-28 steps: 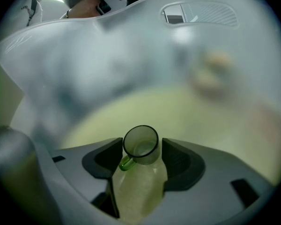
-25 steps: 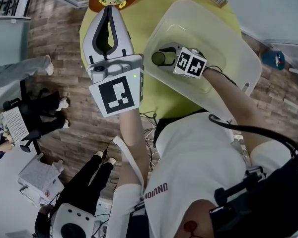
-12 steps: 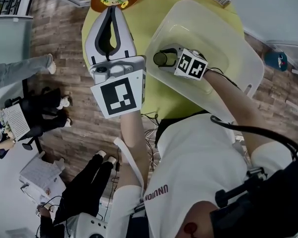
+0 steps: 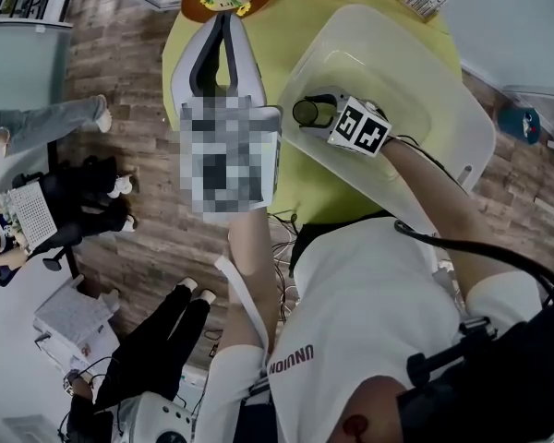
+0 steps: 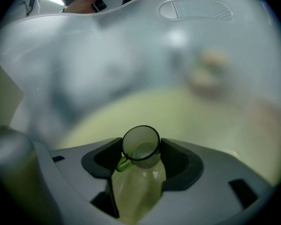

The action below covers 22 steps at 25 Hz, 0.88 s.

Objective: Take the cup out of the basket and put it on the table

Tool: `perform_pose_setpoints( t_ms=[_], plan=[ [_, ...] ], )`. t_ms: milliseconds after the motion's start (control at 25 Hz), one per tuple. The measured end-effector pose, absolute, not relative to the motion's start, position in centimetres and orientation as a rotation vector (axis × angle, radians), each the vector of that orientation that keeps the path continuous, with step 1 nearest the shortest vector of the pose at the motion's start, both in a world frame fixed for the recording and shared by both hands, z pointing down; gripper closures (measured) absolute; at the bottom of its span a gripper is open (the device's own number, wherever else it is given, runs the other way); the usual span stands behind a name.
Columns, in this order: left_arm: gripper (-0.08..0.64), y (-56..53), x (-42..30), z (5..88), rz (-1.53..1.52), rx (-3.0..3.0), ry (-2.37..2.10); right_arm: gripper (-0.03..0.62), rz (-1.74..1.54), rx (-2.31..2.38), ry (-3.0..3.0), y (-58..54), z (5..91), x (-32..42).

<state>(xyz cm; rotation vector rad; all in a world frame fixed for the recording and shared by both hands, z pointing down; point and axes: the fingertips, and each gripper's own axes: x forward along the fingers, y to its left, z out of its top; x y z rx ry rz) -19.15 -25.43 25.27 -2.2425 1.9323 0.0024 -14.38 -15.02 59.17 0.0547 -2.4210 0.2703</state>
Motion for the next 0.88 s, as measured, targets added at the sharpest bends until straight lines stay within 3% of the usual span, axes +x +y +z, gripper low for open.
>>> perform_pose_setpoints(
  t_ms=[880],
  plan=[
    [0.548, -23.5, -19.3, 23.7, 0.021, -2.169, 1.956, 0.321, 0.224, 0.166, -2.476, -16.8, 54.6, -14.8]
  ],
)
